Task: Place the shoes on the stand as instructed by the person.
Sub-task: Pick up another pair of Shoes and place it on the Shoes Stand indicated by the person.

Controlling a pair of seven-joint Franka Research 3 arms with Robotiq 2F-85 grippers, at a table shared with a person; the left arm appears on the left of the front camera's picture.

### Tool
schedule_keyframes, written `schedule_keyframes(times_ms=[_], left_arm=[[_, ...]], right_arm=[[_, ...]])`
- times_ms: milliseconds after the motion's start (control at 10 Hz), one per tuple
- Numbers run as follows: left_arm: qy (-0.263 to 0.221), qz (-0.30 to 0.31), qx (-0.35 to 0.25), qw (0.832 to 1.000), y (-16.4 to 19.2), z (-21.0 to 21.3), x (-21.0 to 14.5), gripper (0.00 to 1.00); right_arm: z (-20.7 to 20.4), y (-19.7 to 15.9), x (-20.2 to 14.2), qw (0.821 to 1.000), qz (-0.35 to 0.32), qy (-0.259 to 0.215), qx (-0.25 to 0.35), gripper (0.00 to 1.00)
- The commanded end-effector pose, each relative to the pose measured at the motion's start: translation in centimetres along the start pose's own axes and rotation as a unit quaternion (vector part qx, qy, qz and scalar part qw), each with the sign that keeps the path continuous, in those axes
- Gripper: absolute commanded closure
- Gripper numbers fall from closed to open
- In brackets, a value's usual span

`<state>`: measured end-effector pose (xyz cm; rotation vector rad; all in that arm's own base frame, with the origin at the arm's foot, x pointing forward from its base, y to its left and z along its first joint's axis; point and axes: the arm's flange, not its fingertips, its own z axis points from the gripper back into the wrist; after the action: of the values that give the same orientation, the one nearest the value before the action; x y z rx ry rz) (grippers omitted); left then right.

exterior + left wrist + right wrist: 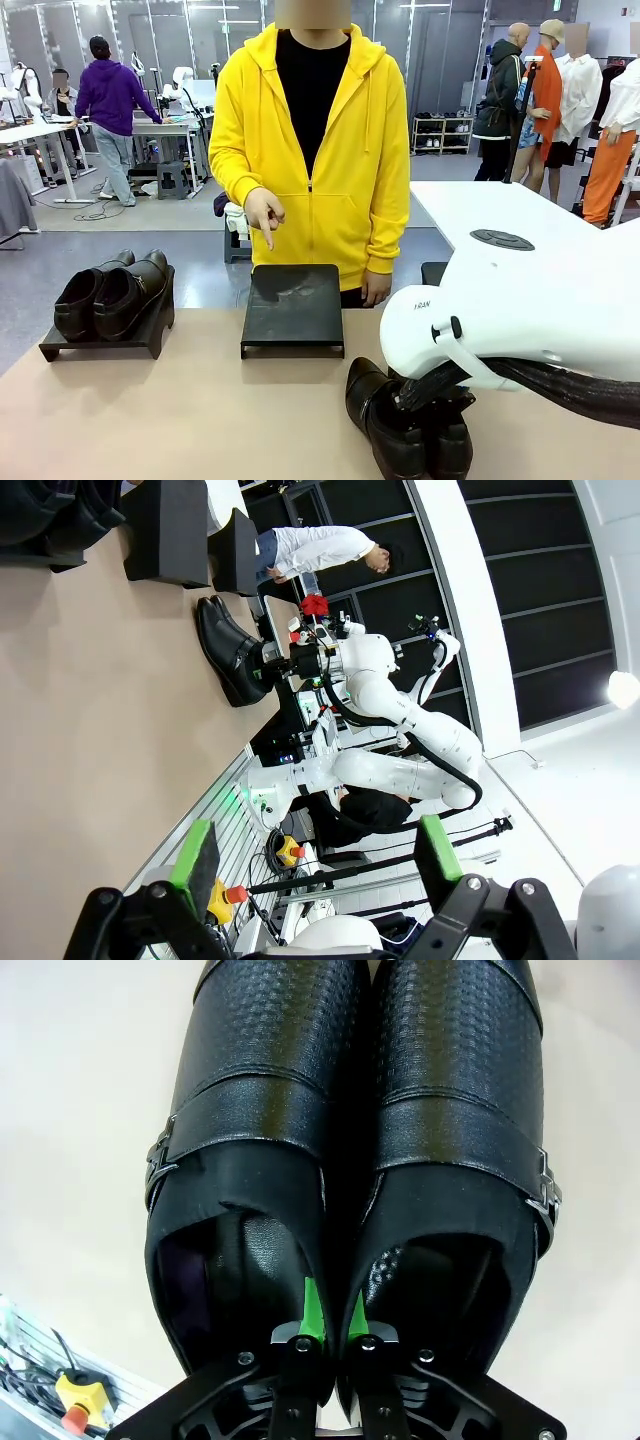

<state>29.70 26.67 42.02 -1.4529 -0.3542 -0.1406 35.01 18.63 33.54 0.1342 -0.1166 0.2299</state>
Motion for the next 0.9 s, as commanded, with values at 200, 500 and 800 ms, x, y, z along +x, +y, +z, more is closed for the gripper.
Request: schedule_keyframes(times_ms=[200,500,800], left_arm=[[0.000,0.002,0.007,1.000,-0.3,-0.2,-0.2,0.00],[0.000,0.002,0.007,1.000,-0.3,-0.2,-0.2,0.00],[0.000,0.002,0.007,1.000,-0.3,-0.2,-0.2,0.00]], right_arm=[[6.0,2.0,0.8,0.998,0.016,-0.051,0.043,0.92],[14.4,5.3,4.4,0.997,0.012,-0.078,0.021,0.92],[17.2,11.1,12.1,0.994,-0.022,-0.105,0.008,0.92]])
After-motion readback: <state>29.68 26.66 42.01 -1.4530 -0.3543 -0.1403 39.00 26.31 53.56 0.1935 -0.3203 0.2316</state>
